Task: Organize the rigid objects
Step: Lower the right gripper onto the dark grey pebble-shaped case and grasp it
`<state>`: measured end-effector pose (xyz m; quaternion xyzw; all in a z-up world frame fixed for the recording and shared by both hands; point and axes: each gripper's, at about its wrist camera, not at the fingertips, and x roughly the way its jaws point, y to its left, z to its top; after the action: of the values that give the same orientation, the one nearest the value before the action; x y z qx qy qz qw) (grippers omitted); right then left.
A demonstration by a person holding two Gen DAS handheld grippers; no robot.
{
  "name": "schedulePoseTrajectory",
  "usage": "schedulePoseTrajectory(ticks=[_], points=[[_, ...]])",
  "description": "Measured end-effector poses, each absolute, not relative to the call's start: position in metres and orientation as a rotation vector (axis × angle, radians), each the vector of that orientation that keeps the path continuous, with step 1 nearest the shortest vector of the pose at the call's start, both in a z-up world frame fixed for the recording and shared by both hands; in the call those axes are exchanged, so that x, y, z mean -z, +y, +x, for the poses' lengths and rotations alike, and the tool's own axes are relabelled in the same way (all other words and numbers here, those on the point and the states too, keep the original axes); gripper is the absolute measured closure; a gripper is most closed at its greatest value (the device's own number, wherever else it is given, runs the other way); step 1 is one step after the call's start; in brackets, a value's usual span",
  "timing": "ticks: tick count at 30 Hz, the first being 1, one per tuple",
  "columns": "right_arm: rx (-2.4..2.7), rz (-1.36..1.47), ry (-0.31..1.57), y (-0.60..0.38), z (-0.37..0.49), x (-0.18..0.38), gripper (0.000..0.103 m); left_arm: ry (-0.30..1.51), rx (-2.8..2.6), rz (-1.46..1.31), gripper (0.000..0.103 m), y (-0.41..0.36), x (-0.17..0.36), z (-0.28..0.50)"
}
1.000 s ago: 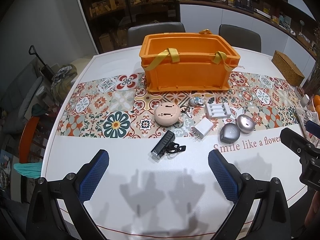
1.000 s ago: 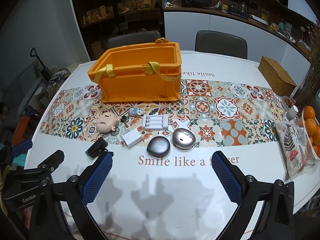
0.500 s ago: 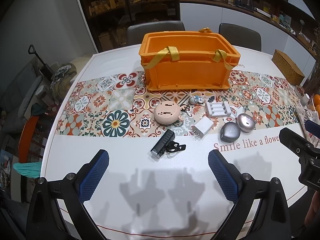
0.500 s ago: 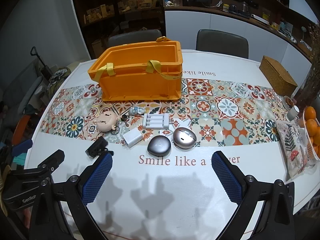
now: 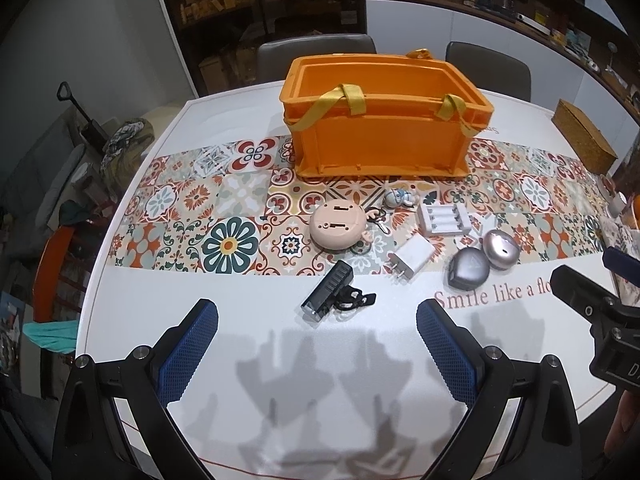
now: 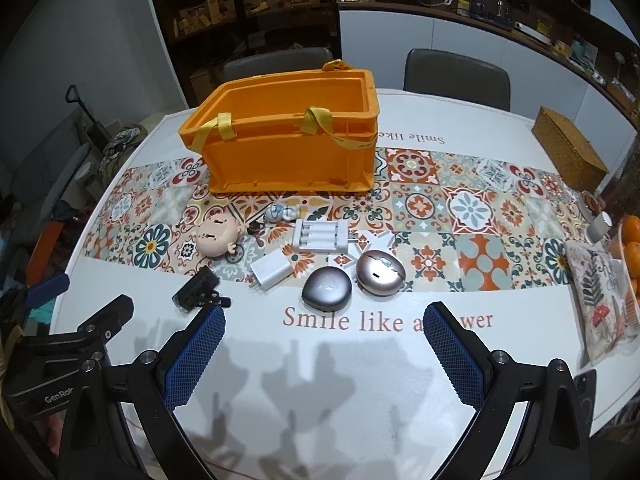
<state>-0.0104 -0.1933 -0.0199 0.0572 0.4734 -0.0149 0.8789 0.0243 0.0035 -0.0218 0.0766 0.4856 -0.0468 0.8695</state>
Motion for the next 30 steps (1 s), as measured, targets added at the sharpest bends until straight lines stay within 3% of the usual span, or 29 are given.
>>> schedulePoseTrajectory(ticks=[30], points=[[-0.068,0.253,1.271,-0.202,0.075,0.146,0.026,1.174,0.099,0.156,0.002,-0.009,0.097,0.085]])
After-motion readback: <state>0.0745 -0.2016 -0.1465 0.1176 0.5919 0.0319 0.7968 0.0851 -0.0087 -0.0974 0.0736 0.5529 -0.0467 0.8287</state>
